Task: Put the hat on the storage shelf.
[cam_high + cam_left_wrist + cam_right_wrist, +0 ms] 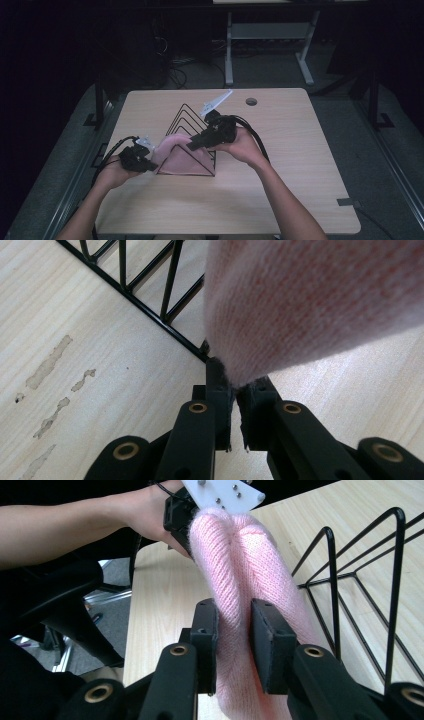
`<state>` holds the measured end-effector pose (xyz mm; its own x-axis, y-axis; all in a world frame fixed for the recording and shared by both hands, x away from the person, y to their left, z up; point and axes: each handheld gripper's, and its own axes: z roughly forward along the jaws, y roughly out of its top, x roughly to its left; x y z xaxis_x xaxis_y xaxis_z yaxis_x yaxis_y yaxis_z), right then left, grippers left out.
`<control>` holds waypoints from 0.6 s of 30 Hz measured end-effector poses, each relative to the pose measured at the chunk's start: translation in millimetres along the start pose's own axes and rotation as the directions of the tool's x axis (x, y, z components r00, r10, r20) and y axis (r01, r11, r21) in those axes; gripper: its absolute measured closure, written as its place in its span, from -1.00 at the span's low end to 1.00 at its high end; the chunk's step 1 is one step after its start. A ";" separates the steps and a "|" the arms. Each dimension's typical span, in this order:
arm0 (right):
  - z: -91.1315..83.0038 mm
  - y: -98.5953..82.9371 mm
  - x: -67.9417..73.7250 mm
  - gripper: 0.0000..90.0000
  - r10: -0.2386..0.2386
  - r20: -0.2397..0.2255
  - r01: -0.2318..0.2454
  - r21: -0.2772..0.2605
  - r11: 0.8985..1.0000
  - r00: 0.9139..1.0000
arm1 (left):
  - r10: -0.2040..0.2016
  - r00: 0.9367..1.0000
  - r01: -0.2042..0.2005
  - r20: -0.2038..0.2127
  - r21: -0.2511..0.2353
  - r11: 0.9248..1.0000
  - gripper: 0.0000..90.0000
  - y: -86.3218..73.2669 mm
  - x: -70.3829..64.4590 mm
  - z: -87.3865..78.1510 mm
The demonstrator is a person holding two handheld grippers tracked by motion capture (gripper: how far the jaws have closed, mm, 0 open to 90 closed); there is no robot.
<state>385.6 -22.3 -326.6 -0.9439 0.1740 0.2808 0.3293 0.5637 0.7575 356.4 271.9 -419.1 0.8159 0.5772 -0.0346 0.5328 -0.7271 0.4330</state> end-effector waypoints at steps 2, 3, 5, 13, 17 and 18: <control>0.5 -0.7 0.6 0.60 0.004 -0.003 -0.004 -0.004 1.000 1.000 | -0.003 1.000 0.003 0.000 0.000 1.000 0.88 0.1 -0.8 -0.5; 0.3 -0.9 0.7 0.54 0.003 -0.004 -0.003 -0.006 1.000 1.000 | -0.003 1.000 0.003 0.001 0.000 1.000 0.87 0.0 -0.3 -1.3; -0.3 -1.1 1.3 0.47 0.005 -0.006 -0.005 -0.010 1.000 1.000 | -0.009 1.000 0.009 0.004 -0.008 1.000 0.86 -0.2 0.2 -1.7; -23.5 -9.6 -0.1 0.20 0.025 0.036 -0.024 -0.041 0.999 0.999 | -0.021 1.000 0.021 0.011 -0.045 0.999 0.69 -2.3 1.6 -10.5; -30.0 -12.2 0.6 0.13 0.037 0.044 -0.035 -0.044 0.998 0.998 | -0.020 1.000 0.021 0.006 -0.060 0.998 0.63 -2.0 1.3 -17.1; -33.9 -13.6 0.7 0.08 0.045 0.051 -0.042 -0.049 0.998 0.998 | -0.028 1.000 0.029 0.005 -0.073 0.997 0.60 -1.9 0.4 -20.0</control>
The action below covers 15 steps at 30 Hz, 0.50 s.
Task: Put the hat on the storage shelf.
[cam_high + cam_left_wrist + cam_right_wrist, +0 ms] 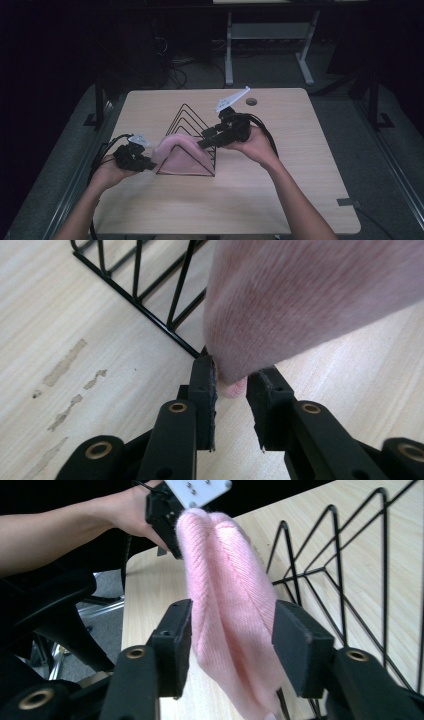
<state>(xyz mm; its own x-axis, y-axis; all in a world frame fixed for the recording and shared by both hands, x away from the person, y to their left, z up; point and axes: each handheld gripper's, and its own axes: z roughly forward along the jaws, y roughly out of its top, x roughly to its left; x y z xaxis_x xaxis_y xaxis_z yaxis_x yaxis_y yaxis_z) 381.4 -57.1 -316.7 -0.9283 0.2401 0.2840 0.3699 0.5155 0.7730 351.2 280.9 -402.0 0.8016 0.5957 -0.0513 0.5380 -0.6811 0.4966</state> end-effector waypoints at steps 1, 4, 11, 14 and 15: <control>-2.1 -0.7 -0.5 0.06 0.002 0.005 -0.002 0.000 1.000 1.000 | 0.001 1.000 -0.001 0.000 -0.005 1.000 0.59 0.0 -0.2 -1.4; -5.6 -2.5 -0.9 -0.01 0.021 0.010 -0.021 -0.006 1.000 1.000 | -0.003 1.000 0.003 -0.001 -0.015 1.000 0.56 -0.5 -0.5 -4.0; -16.0 -10.2 -6.7 -0.07 0.044 0.042 -0.044 -0.009 0.999 0.998 | -0.024 1.000 0.024 -0.002 -0.035 0.999 0.52 -4.2 1.2 -10.2; -21.3 -13.0 -8.6 -0.08 0.045 0.058 -0.045 -0.012 0.999 0.997 | -0.025 1.000 0.024 -0.003 -0.038 0.999 0.51 -5.4 1.8 -11.7; -22.6 -13.6 -8.7 -0.08 0.048 0.059 -0.047 -0.017 0.999 0.997 | -0.019 1.000 0.019 -0.006 -0.040 0.999 0.51 -5.6 2.2 -12.0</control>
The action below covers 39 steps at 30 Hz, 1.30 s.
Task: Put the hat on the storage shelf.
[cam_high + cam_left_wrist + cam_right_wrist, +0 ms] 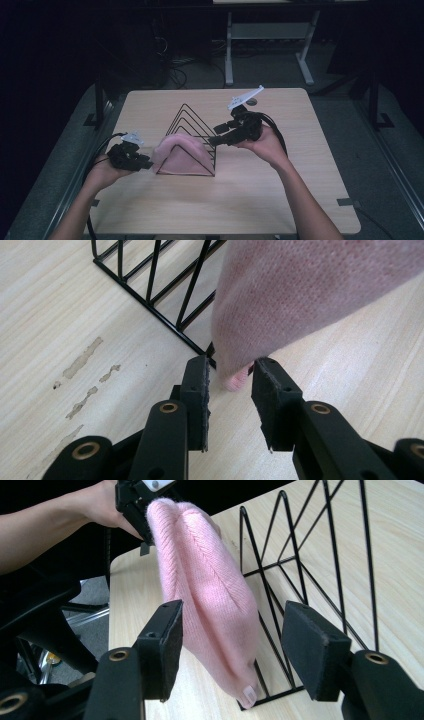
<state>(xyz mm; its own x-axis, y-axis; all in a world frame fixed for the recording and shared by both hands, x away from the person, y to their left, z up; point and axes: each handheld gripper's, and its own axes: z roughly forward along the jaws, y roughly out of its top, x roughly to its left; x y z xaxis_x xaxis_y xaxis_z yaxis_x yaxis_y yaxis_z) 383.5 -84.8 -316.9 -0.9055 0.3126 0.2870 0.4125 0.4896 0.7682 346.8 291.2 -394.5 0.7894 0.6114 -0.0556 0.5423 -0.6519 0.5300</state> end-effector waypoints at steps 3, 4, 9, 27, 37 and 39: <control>-2.7 -1.4 -0.9 -0.09 0.000 0.007 0.000 -0.002 1.000 1.000 | 0.002 1.000 -0.002 0.001 0.002 1.000 0.49 -0.4 -0.2 -0.9; -5.8 -3.1 -1.4 -0.09 0.009 0.014 -0.009 0.000 1.000 1.000 | -0.002 1.000 0.002 0.000 -0.002 1.000 0.48 -0.8 -0.8 -1.6; -12.5 -8.3 -4.2 -0.11 0.011 0.033 -0.011 -0.003 1.000 0.999 | -0.011 1.000 0.011 0.002 -0.010 1.000 0.46 -1.7 -0.9 -3.2; -41.8 -35.5 -17.8 -0.16 0.080 0.101 -0.078 -0.025 0.997 0.992 | -0.055 0.998 0.055 0.000 -0.043 0.998 0.32 -4.0 1.7 -11.4; -54.7 -52.7 -24.4 -0.21 0.117 0.136 -0.114 -0.031 0.993 0.984 | -0.053 0.999 0.053 -0.001 -0.052 0.997 0.19 -5.4 1.5 -14.7; -56.6 -55.9 -25.7 -0.22 0.126 0.139 -0.122 -0.036 0.992 0.982 | -0.054 0.999 0.054 -0.004 -0.052 0.997 0.16 -5.7 1.7 -14.9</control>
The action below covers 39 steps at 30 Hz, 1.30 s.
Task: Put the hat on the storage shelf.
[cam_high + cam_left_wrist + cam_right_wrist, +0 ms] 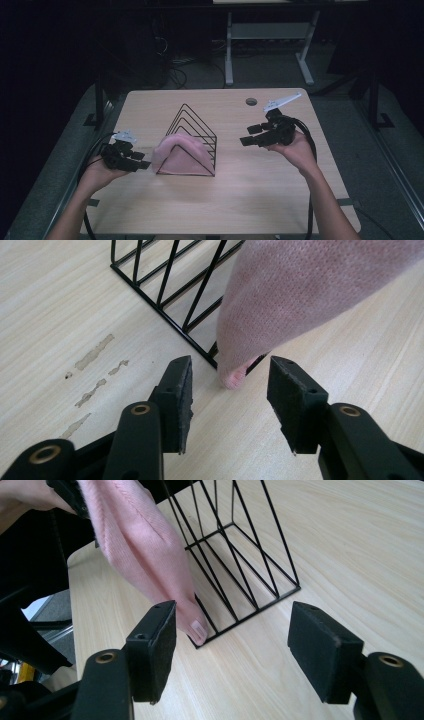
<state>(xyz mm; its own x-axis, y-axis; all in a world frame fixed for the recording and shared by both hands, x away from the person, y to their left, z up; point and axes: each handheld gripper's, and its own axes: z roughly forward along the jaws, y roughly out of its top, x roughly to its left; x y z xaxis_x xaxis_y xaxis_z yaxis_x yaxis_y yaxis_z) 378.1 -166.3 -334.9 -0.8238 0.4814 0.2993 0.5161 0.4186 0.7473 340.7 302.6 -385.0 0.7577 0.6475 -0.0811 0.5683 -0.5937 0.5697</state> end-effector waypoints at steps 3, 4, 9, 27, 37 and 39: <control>-3.0 -5.2 -2.9 -0.23 0.010 0.011 -0.010 0.005 1.000 1.000 | -0.004 1.000 0.004 -0.002 -0.002 1.000 0.13 -0.7 0.2 -0.1; -3.7 -6.9 -3.9 -0.23 0.016 0.014 -0.016 0.006 1.000 1.000 | -0.005 1.000 0.005 -0.003 -0.003 1.000 0.11 -0.9 0.0 0.0; -8.1 -16.3 -8.9 -0.24 0.040 0.027 -0.040 0.007 0.999 0.999 | -0.010 1.000 0.010 -0.005 -0.005 1.000 0.05 -1.6 -1.5 -0.1; -21.7 -54.8 -21.4 -0.30 0.114 0.079 -0.116 0.015 0.993 0.990 | -0.019 1.000 0.019 -0.017 -0.016 1.000 -0.17 -8.6 -5.2 -0.7; -29.0 -78.6 -24.0 -0.34 0.151 0.108 -0.153 0.015 0.988 0.983 | -0.028 1.000 0.028 -0.014 -0.020 0.999 -0.23 -16.0 -7.5 3.2; -30.4 -83.9 -24.8 -0.35 0.154 0.112 -0.157 0.015 0.988 0.982 | -0.031 0.999 0.031 -0.015 -0.019 0.999 -0.25 -17.3 -8.4 3.9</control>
<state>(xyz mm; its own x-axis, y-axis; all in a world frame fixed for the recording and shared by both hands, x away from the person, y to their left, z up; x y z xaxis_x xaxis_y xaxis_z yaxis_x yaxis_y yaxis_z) 348.1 -236.7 -387.0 -0.7028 0.6237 0.3422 0.6424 0.3498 0.6818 325.8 305.5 -397.3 0.7348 0.6727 -0.0869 0.5853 -0.5641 0.5824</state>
